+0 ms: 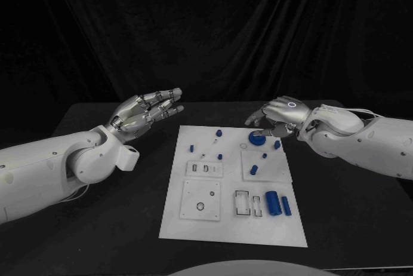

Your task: Assemble the parts on the task board

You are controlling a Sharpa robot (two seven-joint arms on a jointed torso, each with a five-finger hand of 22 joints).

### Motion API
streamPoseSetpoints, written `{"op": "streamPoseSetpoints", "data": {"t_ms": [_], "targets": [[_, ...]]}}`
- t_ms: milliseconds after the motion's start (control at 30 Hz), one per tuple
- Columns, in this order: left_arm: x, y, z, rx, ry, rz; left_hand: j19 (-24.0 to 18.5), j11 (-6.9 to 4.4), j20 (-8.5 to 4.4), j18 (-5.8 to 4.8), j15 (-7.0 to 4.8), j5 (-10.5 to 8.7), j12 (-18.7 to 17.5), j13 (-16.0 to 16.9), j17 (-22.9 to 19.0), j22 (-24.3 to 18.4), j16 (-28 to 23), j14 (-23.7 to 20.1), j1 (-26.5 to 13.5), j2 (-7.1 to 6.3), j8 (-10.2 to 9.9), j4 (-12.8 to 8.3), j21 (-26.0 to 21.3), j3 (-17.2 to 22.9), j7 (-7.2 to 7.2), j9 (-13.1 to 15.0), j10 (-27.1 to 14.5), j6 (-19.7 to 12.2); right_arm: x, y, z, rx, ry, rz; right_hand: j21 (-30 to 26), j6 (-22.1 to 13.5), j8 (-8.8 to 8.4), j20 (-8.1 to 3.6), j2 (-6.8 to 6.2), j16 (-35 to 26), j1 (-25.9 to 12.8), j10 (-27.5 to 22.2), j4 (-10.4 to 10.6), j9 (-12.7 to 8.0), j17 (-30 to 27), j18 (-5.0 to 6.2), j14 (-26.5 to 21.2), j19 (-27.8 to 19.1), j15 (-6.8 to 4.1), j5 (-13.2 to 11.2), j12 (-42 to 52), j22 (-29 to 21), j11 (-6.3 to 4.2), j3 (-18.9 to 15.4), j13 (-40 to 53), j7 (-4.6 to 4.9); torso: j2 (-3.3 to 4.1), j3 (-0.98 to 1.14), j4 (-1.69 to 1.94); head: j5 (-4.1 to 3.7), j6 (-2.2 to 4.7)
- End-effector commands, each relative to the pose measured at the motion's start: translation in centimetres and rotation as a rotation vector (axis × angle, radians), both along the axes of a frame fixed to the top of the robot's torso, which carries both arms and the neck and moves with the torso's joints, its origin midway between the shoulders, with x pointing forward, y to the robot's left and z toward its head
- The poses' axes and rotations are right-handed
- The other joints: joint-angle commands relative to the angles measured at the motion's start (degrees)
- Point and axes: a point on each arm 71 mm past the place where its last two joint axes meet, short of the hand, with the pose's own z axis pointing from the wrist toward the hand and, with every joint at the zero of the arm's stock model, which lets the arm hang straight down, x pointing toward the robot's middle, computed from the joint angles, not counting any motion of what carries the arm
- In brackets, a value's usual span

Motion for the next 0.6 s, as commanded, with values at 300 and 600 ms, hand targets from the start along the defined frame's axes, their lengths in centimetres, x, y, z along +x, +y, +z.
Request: {"op": "streamPoseSetpoints", "data": {"t_ms": [300, 600], "targets": [[-0.2, -0.3, -0.1, -0.018, 0.003, -0.019, -0.2, 0.12, -0.12, -1.15, 0.24, 0.32, 0.1, 0.0, 0.0, 0.0, 0.2, -0.1, 0.1, -0.31, 0.1, 0.0, -0.2, 0.4, 0.37, 0.0, -0.4, -0.3, 1.4, -1.2, -1.4, -0.044, 0.077, -0.147, -5.4, -5.2, -1.41, -0.18, -0.32, -1.5, -1.1, -5.9, -0.6, -2.5, -3.3, 1.02, -3.9, -4.3, -0.41, 2.3, 15.1, -1.9, -0.91, -4.0, 14.2, -1.20, 0.14, -0.06, 0.10, -0.22, 0.11], [-0.1, -0.2, -0.2, -0.017, 0.007, -0.021, -0.3, 0.11, -0.12, -1.15, 0.26, 0.32, 0.0, 0.0, 0.0, -0.1, 0.2, -0.1, 0.1, -0.31, 0.1, 0.0, -0.2, 0.5, 0.36, 0.0, -0.4, -0.2, 2.1, -2.4, -1.4, -0.036, 0.037, -0.204, 6.5, 0.6, 1.52, -2.01, -1.61, 18.8, -9.4, 31.4, 1.4, 0.6, 31.1, -1.87, 6.7, 2.0, -2.40, -0.8, 72.7, 9.8, -5.35, -5.9, 75.2, 0.33, 0.05, -0.10, 0.22, -0.18, -0.51]]}}
